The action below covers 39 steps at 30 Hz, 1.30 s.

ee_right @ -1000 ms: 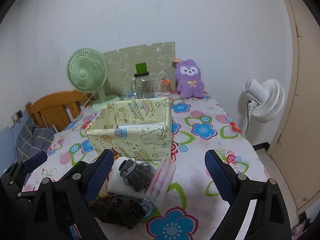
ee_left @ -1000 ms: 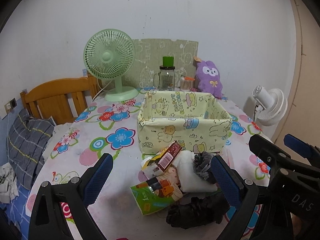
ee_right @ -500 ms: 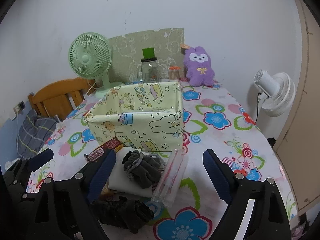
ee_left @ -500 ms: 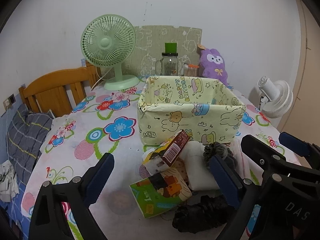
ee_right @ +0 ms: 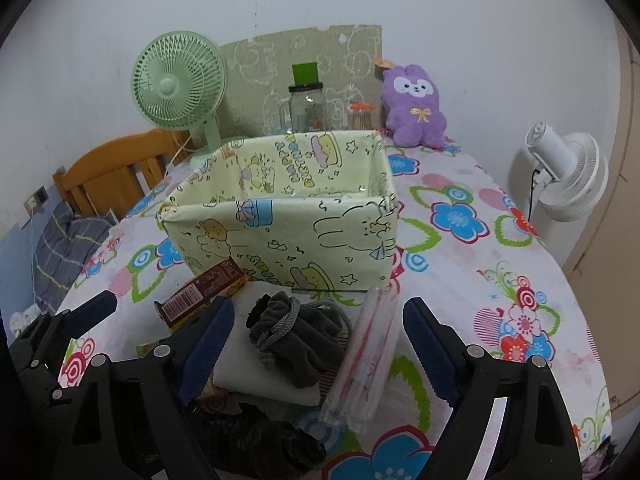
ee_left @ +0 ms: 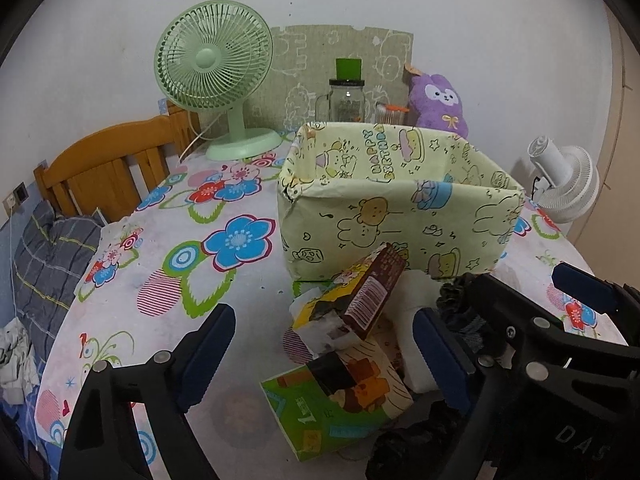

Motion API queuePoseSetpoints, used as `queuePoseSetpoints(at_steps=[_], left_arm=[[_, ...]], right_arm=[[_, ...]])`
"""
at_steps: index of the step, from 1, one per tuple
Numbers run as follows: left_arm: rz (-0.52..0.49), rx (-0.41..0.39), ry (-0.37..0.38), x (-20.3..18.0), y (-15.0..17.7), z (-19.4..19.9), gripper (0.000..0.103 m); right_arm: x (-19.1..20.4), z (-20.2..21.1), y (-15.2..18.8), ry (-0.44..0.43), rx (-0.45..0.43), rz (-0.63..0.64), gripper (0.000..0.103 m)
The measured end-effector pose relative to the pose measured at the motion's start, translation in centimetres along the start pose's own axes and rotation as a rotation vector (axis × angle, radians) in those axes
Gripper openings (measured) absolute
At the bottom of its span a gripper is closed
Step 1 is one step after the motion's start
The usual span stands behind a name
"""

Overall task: Organize soft objects
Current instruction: 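Lower the right gripper onto the dark grey knitted bundle and close it, then lift the grey bundle with the right gripper and carry it over the fabric box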

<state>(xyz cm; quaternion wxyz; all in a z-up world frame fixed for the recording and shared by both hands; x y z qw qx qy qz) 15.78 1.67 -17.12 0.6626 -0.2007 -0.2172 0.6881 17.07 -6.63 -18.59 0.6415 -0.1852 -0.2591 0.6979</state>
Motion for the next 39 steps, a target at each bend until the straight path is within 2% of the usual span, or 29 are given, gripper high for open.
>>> queuePoseSetpoints(at_steps=[10, 16, 19, 21, 23, 28, 33, 39], left_arm=[[0.002, 0.035, -0.015, 0.5, -0.5, -1.8, 0.088], [-0.004, 0.058, -0.013, 0.5, -0.5, -2.8, 0.079], [-0.017, 0.064, -0.003, 0.2, -0.5, -3.1, 0.070], [-0.034, 0.073, 0.011, -0.2, -0.6, -3.4, 0.059], [-0.040, 0.081, 0.025, -0.5, -0.5, -3.6, 0.051], [-0.043, 0.082, 0.044, -0.9, -0.5, -3.6, 0.043], [-0.045, 0.070, 0.061, -1.2, -0.6, -3.3, 0.031], [-0.049, 0.046, 0.057, -1.4, -0.8, -2.6, 0.026]], right_arm=[[0.6, -2.1, -0.4, -0.009, 0.045, 0.005, 0.083], [1.1, -3.2, -0.5, -0.021, 0.077, 0.015, 0.071], [1.3, -3.6, -0.5, -0.034, 0.090, 0.017, 0.065], [1.5, -3.9, -0.4, -0.039, 0.098, 0.020, 0.058], [1.7, -4.0, -0.4, -0.032, 0.101, 0.027, 0.056], [2.0, -4.0, -0.4, -0.030, 0.095, 0.040, 0.053], [2.0, -3.8, -0.5, -0.027, 0.087, 0.035, 0.049], [1.9, -3.2, -0.8, -0.022, 0.068, 0.034, 0.047]])
Point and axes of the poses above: each gripper's, at about its wrist camera, not at the fingertips, and z roughly against the way its jaws point, x to its left, y to its underside, the point moved 7 cm from there along -z, roughly the way its jaws point, and after that the axes turned 14 degrees about x, right-handed, at the moved point
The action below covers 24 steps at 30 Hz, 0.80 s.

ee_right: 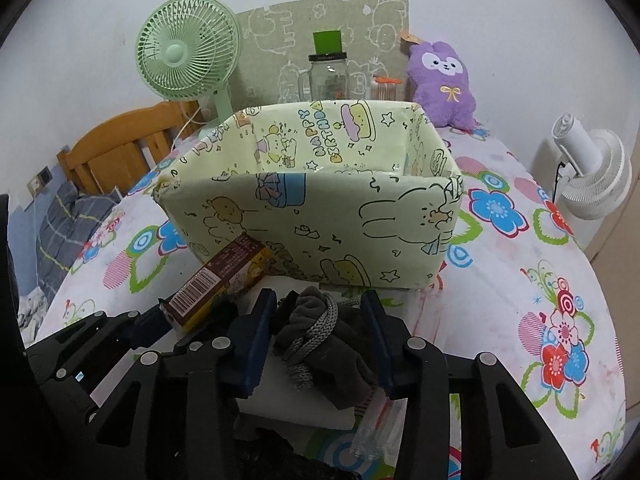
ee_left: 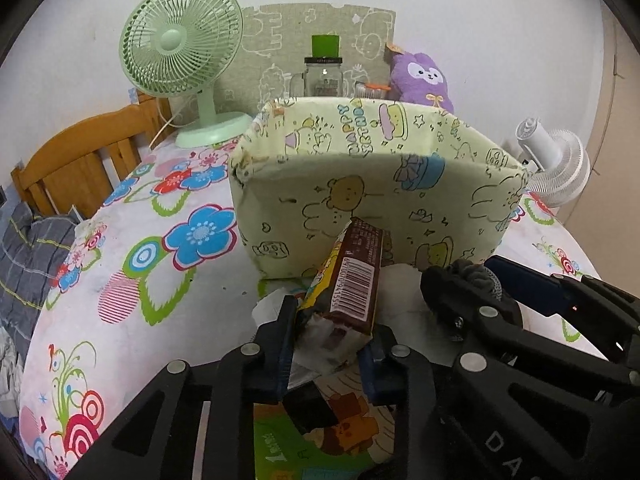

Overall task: Organize soft objects
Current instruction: 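Lift the grey bundle with the right gripper and carry it over the fabric box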

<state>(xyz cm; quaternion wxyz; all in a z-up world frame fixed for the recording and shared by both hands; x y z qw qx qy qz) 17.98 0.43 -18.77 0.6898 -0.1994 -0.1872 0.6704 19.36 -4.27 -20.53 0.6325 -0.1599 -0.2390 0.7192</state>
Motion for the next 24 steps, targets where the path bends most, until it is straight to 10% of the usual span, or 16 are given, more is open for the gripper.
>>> queuePoseSetpoints(at_steps=[24], left_arm=[[-0.016, -0.130, -0.010, -1.7, -1.3, 7.0, 0.025]], right_arm=[[-0.7, 7.4, -0.9, -0.004, -0.138, -0.017, 0.045]])
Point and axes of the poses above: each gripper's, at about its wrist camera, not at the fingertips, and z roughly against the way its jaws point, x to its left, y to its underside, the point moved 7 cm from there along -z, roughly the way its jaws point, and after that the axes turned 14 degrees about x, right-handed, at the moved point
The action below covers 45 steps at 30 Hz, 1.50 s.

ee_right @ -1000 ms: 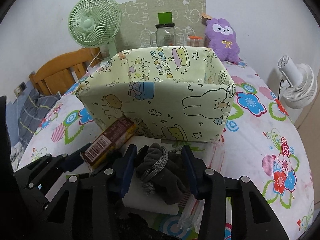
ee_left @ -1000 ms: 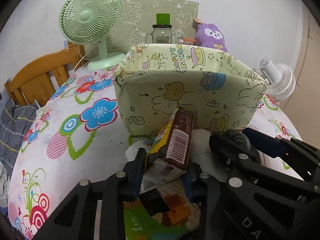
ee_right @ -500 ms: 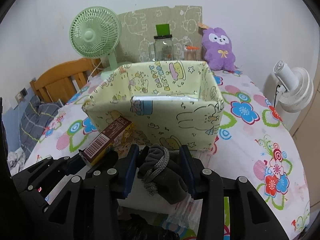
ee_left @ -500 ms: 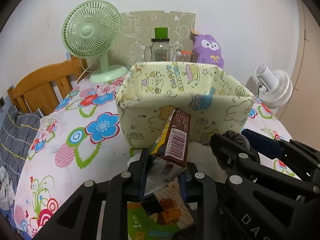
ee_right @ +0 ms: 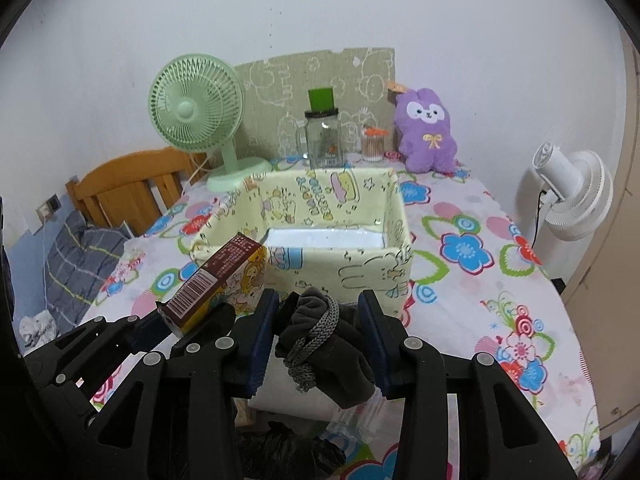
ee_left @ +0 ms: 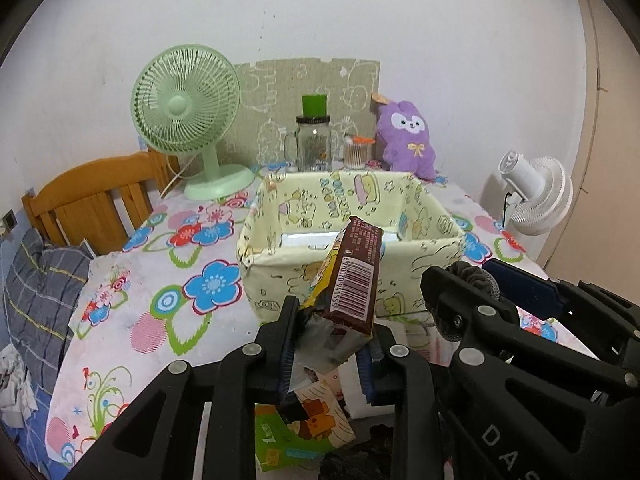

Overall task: Organize soft objects
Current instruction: 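Lift the grey bundle with the right gripper and carry it over the fabric box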

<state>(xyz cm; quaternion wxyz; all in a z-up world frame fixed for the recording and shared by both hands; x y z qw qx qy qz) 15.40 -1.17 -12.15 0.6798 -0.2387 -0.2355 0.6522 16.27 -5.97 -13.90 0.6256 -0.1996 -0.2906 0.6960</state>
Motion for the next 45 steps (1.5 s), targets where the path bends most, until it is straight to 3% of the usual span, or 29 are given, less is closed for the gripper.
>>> queuePoseSetpoints(at_steps=[21, 45], left_arm=[[-0.005, -0.071, -0.004, -0.7, -2.2, 3.8, 0.025], [0.020, -0.063, 0.002, -0.2, -6.2, 0.4, 0.025]], right_arm=[[-0.2, 4.2, -2.2, 0.003, -0.068, -0.002, 0.045], [-1.1, 1.0, -6.3, -0.007, -0.062, -0.032, 0.045]])
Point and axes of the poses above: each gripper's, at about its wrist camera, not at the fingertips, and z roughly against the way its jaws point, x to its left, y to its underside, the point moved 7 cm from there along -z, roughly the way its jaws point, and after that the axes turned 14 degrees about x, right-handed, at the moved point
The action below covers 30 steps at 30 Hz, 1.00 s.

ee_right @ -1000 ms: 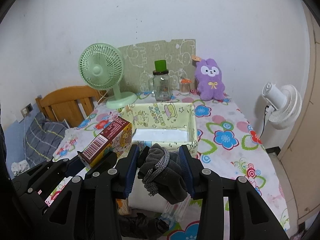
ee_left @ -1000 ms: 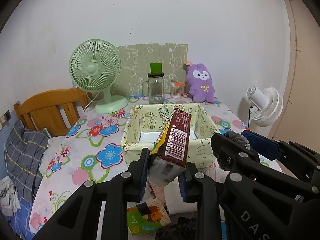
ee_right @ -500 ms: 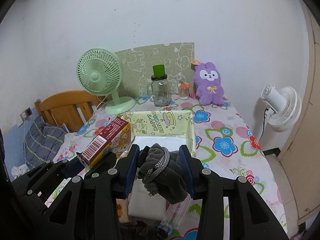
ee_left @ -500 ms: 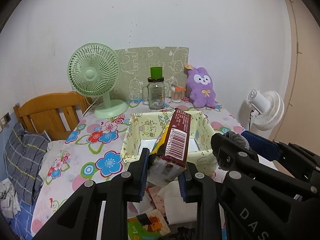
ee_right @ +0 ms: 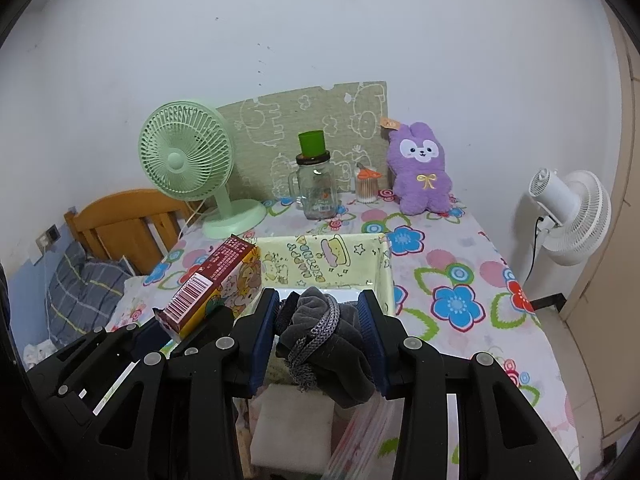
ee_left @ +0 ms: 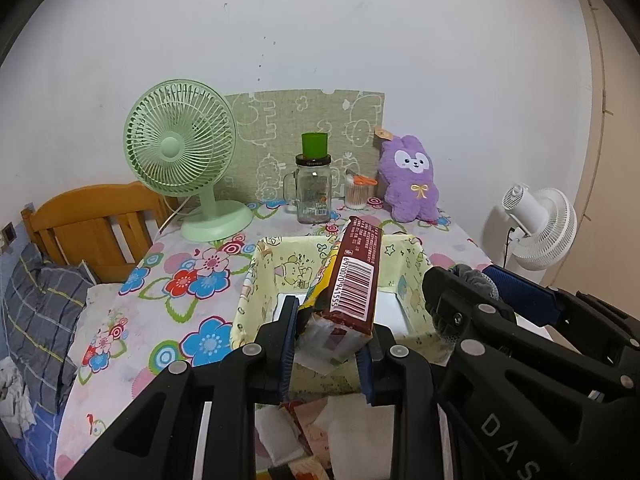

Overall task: Organize soft objects
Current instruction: 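Lift the grey bundle with the right gripper and carry it over the fabric box, then lower the grey bundle into the fabric box and open the right gripper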

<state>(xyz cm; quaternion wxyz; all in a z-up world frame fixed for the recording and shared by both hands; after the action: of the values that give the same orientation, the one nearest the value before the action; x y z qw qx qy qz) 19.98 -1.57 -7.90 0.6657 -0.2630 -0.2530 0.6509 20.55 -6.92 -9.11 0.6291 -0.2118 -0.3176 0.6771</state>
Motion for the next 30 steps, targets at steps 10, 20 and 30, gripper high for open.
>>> queuePoseSetpoints(at_steps=[10, 20, 30], left_arm=[[0.008, 0.008, -0.007, 0.3, -2.0, -2.3, 0.025], [0.024, 0.030, -0.015, 0.9, -3.5, -4.9, 0.025], [0.059, 0.077, -0.020, 2.1, -3.8, -7.8, 0.026]], right_arm=[[-0.4, -2.3, -2.1, 0.003, 0.005, 0.007, 0.045], [-0.6, -4.9, -4.0, 0.018, 0.012, 0.017, 0.045], [-0.2, -8.2, -4.9, 0.027, 0.053, 0.038, 0.045]])
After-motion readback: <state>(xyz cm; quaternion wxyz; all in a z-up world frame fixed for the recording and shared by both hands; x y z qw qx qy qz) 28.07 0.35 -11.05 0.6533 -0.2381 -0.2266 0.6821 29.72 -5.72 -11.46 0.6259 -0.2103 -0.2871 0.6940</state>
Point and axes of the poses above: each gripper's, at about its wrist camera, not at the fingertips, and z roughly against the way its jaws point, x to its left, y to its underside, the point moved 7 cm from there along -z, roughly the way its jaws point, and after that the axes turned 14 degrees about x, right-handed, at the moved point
